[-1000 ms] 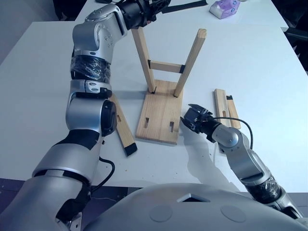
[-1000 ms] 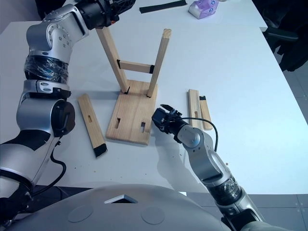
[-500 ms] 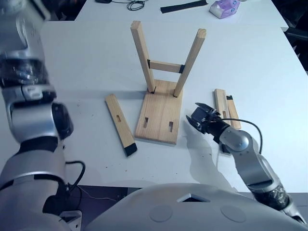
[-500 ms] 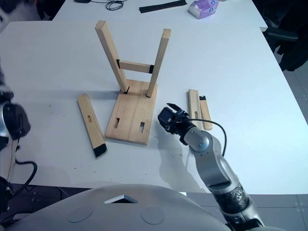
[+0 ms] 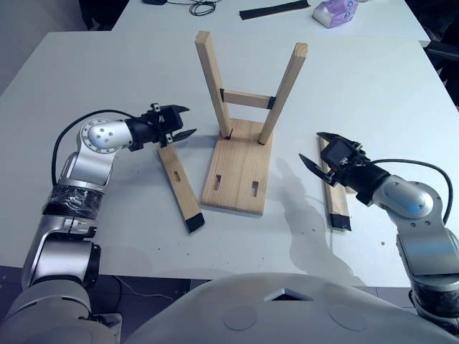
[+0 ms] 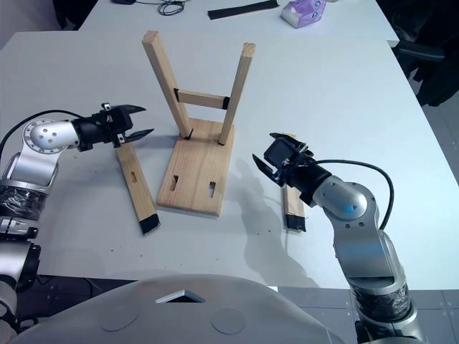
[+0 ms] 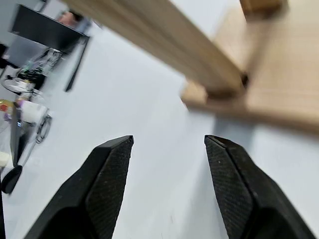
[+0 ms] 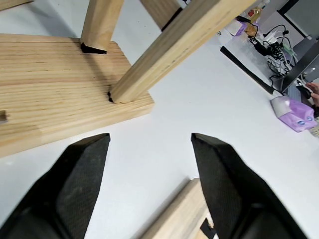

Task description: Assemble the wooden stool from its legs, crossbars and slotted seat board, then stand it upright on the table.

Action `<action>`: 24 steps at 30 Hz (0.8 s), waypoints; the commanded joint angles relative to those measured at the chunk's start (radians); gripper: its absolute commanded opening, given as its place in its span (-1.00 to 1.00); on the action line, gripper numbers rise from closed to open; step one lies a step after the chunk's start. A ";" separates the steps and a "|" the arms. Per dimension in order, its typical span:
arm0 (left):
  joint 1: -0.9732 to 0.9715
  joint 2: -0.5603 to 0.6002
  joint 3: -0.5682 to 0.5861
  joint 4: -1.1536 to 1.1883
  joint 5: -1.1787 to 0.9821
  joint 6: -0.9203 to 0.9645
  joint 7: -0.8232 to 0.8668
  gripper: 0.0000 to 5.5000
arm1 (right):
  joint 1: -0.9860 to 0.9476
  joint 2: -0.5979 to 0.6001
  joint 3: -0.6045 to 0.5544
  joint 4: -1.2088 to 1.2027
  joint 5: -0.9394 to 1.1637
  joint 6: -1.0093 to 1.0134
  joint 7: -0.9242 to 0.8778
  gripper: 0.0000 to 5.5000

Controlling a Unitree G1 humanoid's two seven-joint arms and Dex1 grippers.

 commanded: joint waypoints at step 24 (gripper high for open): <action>0.111 0.011 -0.136 -0.096 -0.057 -0.150 -0.298 -0.03 | 0.031 -0.057 -0.022 -0.061 0.071 0.045 -0.053 0.10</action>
